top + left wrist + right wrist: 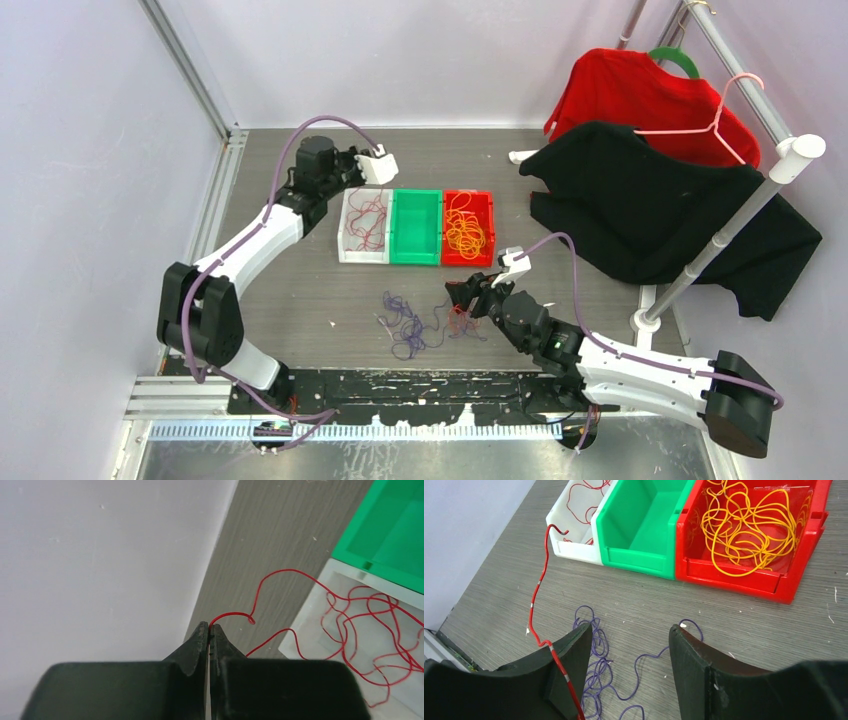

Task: Untangle the cables

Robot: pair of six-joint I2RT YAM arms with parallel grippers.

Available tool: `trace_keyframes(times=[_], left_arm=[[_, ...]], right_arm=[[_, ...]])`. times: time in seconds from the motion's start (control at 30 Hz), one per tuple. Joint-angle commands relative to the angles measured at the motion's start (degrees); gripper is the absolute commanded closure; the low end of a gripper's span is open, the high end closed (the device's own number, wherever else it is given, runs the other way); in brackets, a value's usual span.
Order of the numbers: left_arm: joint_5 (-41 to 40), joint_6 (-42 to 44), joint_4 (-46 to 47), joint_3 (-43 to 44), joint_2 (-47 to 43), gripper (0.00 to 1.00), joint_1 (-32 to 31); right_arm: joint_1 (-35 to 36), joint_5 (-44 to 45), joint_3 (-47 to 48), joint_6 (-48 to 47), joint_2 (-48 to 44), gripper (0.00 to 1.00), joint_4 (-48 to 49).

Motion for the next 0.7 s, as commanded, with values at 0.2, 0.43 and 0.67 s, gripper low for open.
trace_keyframes(times=[0.2,0.43,0.67], left_arm=[[1.6,-6.1,-15.8,1.9,-1.5,1.00,-1.5],[2.5,-6.6,-19.7,-0.6,-1.4,1.00,-3.3],[2.3,-8.0,-19.9,0.5,2.4,1.00,-4.3]], right_arm=[[0.0,2.0,0.5,1.8,-0.1,0.38,1.3],[0.0,2.0,0.5,2.1,0.6,0.38,1.3],[0.0,2.6,0.5,2.7,1.1,0.39,1.7]])
